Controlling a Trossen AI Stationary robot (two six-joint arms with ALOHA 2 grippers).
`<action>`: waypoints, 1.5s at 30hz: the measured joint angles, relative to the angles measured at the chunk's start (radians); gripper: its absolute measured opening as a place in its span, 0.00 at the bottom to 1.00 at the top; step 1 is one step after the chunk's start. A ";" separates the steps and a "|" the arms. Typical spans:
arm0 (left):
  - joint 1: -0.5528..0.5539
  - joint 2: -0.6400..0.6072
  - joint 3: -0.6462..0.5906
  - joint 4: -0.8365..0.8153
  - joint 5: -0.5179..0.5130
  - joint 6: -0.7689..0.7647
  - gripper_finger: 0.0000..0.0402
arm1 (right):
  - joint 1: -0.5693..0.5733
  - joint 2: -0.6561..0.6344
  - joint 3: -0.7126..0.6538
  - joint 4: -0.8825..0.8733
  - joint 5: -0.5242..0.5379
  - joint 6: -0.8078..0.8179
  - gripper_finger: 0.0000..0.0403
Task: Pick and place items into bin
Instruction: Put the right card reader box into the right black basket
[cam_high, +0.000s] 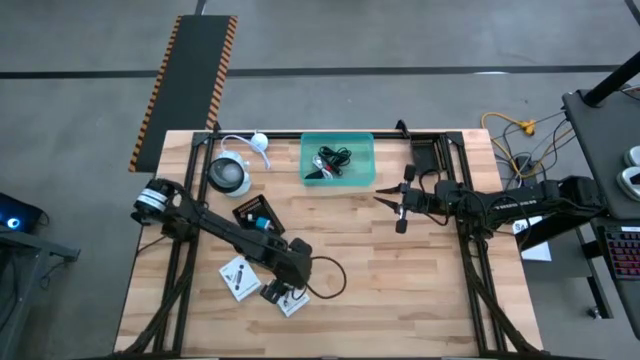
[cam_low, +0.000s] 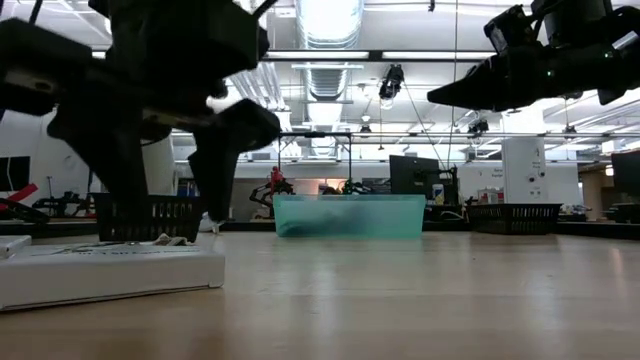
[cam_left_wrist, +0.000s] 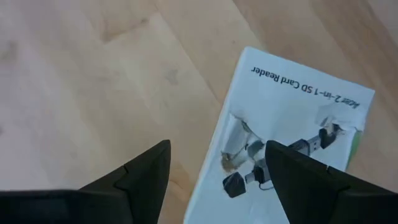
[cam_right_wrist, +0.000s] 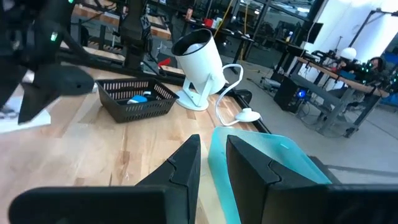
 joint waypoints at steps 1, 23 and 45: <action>0.000 0.008 0.000 0.005 0.000 -0.001 0.60 | 0.000 0.000 0.000 0.000 0.000 0.010 0.16; 0.013 0.105 0.010 0.047 0.043 0.005 0.05 | 0.000 0.000 0.000 -0.023 0.000 0.012 0.16; 0.056 -0.113 0.090 0.062 -0.881 -0.091 0.01 | 0.000 0.000 0.000 -0.016 0.000 0.183 0.16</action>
